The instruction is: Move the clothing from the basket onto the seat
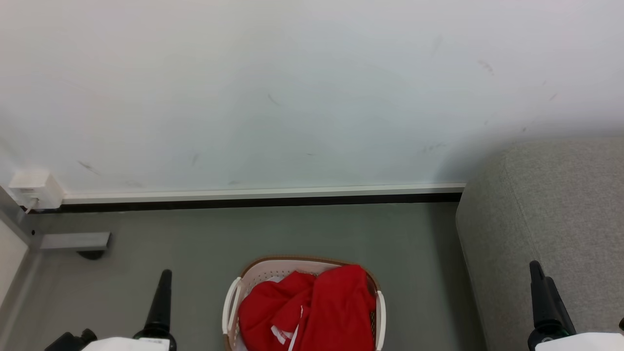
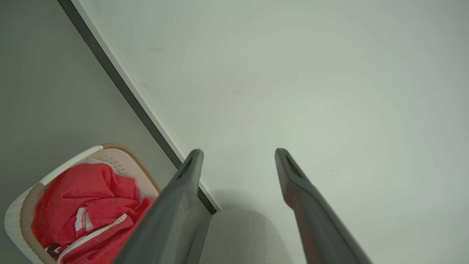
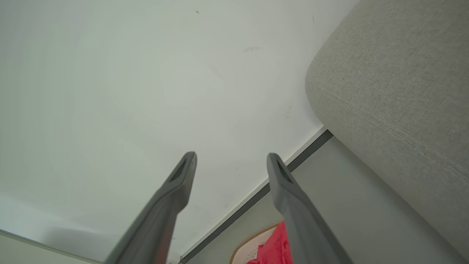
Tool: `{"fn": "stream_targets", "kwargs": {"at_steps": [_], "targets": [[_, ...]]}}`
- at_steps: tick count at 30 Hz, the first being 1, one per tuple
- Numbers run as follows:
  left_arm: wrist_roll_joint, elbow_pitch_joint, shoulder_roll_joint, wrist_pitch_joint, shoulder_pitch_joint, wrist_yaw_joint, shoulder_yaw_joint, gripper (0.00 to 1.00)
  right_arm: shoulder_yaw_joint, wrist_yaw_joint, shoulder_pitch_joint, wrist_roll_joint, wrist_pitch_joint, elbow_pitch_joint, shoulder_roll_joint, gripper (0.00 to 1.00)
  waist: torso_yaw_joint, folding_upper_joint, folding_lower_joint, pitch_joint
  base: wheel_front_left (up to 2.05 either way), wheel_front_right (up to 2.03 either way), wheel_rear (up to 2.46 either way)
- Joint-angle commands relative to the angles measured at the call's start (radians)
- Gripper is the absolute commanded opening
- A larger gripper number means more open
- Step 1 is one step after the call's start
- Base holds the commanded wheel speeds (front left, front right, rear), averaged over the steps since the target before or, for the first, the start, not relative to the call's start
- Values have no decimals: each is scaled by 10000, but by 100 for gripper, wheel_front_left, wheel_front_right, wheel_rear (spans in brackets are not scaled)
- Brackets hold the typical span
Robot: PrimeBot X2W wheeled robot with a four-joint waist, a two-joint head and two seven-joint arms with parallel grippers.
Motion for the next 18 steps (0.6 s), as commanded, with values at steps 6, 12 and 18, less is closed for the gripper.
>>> {"fn": "stream_targets", "kwargs": {"at_steps": [6,12,18], "targets": [[1688,-314,85,-320,60,-4,-76,100,168,-7,45,-1580,-309,-283,-121,100,28,0,-2,5,0,0,0],[2895,-616,91,-516,140,-16,-236,100,313,-8,112,-2549,-519,-262,-128,100,50,0,-2,9,0,0,0],[4047,-875,97,-717,229,-33,-375,100,391,-9,195,-3511,-716,-175,-136,100,68,0,-2,-5,0,0,0]]}}
